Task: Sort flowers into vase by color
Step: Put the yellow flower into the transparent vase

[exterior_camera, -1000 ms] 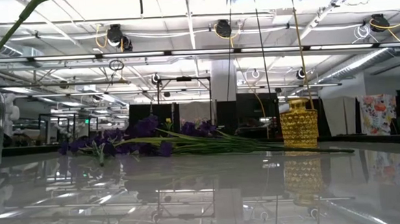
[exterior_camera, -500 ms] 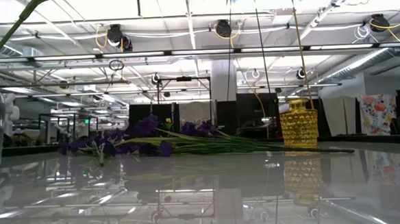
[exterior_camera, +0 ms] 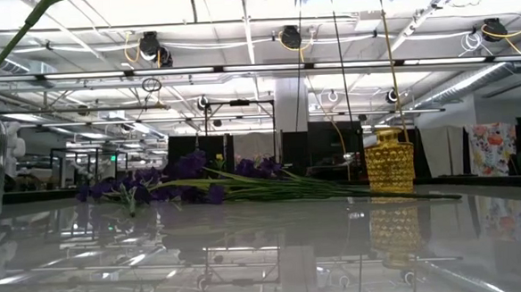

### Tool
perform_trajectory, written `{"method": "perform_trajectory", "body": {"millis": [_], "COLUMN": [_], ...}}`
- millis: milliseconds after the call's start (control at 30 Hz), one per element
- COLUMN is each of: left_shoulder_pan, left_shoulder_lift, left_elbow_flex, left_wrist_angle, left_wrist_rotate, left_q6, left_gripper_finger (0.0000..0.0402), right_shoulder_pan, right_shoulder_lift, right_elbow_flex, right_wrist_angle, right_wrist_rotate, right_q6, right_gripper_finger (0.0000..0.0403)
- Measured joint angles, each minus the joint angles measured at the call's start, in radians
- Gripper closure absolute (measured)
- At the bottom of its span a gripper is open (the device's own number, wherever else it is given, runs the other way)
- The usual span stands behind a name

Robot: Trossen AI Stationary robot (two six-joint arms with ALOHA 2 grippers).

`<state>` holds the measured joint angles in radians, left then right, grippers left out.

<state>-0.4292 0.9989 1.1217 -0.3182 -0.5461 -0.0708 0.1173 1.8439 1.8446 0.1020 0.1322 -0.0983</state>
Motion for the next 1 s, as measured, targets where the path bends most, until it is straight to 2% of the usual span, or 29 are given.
{"method": "perform_trajectory", "body": {"millis": [100, 200, 400, 567, 667, 1000], "left_shoulder_pan": [0.011, 0.023, 0.031, 0.031, 0.031, 0.031], "left_shoulder_lift": [0.013, 0.019, 0.018, 0.012, 0.011, 0.011], "left_elbow_flex": [0.0, 0.0, 0.0, 0.0, 0.0, 0.0], "left_wrist_angle": [0.026, 0.064, 0.09, -0.001, 0.003, 0.068], "left_wrist_rotate": [-0.001, -0.003, -0.008, -0.063, -0.074, -0.013], "left_q6": [0.002, 0.028, 0.051, 0.004, 0.001, 0.05], "left_gripper_finger": [0.026, 0.0242, 0.0248, 0.0253, 0.0254, 0.0254], "right_shoulder_pan": [0.0, 0.0, 0.0, 0.001, 0.001, 0.001], "right_shoulder_lift": [0.0, 0.0, -0.002, 0.0, 0.0, 0.0], "right_elbow_flex": [0.0, 0.0, 0.0, 0.0, 0.0, 0.0], "right_wrist_angle": [0.004, 0.009, 0.005, 0.007, 0.005, 0.014], "right_wrist_rotate": [0.0, 0.001, -0.002, -0.003, -0.003, -0.003], "right_q6": [-0.001, -0.001, -0.001, -0.001, -0.001, 0.0], "right_gripper_finger": [0.0395, 0.0395, 0.0395, 0.0395, 0.0395, 0.0395]}}
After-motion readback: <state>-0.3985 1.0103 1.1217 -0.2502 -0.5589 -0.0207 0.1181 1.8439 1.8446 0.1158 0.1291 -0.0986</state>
